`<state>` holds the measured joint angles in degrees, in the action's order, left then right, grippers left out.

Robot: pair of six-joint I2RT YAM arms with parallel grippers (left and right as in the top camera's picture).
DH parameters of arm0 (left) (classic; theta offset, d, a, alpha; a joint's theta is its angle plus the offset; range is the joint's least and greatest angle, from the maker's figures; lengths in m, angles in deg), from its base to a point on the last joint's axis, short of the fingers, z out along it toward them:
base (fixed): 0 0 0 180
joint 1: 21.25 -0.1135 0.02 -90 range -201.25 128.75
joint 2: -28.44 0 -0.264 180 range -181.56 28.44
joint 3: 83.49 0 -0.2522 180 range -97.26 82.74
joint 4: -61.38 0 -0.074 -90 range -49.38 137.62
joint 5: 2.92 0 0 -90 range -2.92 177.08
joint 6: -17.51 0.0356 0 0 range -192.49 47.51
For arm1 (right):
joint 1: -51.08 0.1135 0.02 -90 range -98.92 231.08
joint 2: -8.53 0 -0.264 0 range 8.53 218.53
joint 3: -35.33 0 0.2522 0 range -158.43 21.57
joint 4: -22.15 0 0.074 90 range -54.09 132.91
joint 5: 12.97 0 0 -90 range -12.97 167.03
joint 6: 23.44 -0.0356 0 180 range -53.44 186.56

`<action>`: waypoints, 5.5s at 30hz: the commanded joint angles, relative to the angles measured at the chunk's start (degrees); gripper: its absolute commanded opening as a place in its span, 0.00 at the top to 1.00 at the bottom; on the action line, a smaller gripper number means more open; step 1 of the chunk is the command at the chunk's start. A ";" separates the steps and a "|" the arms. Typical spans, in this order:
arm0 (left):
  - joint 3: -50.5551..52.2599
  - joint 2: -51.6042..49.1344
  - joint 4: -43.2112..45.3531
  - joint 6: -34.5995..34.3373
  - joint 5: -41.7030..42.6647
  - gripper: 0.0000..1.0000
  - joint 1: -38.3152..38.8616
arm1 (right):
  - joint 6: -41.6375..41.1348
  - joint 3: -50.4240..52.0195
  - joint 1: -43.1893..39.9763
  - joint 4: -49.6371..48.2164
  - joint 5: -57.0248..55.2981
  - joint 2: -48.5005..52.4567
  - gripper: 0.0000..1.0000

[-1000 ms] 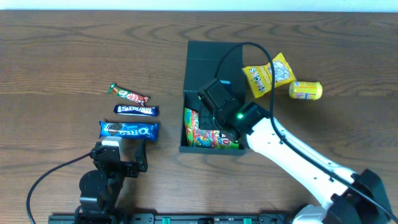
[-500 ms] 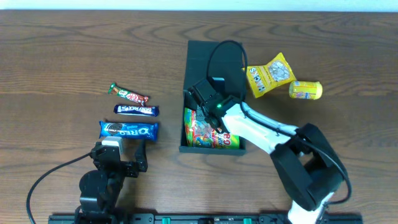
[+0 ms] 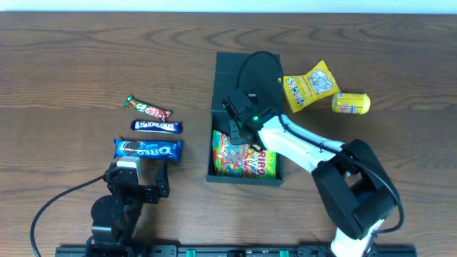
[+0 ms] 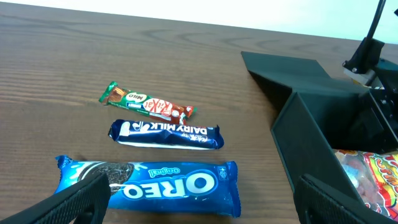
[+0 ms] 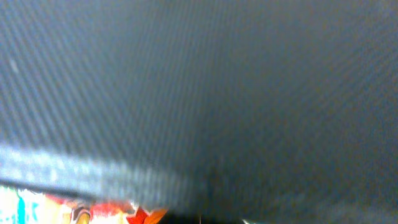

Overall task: Pack container
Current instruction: 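Withdraw right gripper toward the Halls bag, then reach left gripper to the blue Oreo pack and grasp it, then carry the Oreo pack over the box and lower it in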

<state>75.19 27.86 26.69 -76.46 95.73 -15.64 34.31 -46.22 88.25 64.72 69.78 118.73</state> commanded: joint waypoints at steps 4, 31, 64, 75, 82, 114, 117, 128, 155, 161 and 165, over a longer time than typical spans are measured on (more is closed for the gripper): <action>1.18 0.33 -0.39 1.20 0.17 0.05 -0.35 | 1.84 -1.07 -0.57 -4.11 -4.04 -0.09 0.99; 1.18 0.33 -0.37 1.14 0.20 0.05 -0.35 | 10.23 -3.37 -9.79 25.38 -0.28 -33.31 0.01; -32.22 -56.87 -15.47 -35.63 -4.98 0.04 -0.35 | 10.01 -3.06 -13.31 23.87 3.28 -33.31 0.01; -38.95 -83.95 -11.65 -49.05 -4.20 0.05 -0.35 | 10.05 -2.60 -13.31 25.00 3.23 -33.31 0.01; -38.93 -86.18 -8.90 -51.84 -4.00 0.19 -0.35 | 10.05 -2.58 -13.31 25.24 3.23 -33.29 0.01; -40.41 -83.58 -15.47 -52.96 -2.32 0.94 -0.66 | 11.56 -2.58 -18.01 28.06 2.29 -33.31 0.01; -41.83 -77.13 -15.10 -53.07 -1.77 0.94 0.44 | 11.54 -2.58 -20.74 28.37 2.32 -33.31 0.01; -43.43 -72.81 10.86 -66.34 -4.28 0.94 19.93 | 8.63 -2.58 -28.06 29.68 2.38 -33.31 0.01; -57.99 -98.51 14.78 -83.89 -1.53 0.94 36.11 | 8.11 -2.58 -32.81 34.27 2.36 -33.31 0.01; -57.99 -98.51 10.38 -83.93 -1.55 0.94 37.27 | 8.13 -2.58 -32.81 34.51 2.36 -33.31 0.01; -57.99 -98.38 9.99 -83.89 -1.33 0.94 38.34 | 8.15 -2.58 -32.81 35.08 2.36 -33.31 0.01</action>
<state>18.19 -70.56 37.53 -159.32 92.91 21.71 43.10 -49.09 55.90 99.52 72.53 85.37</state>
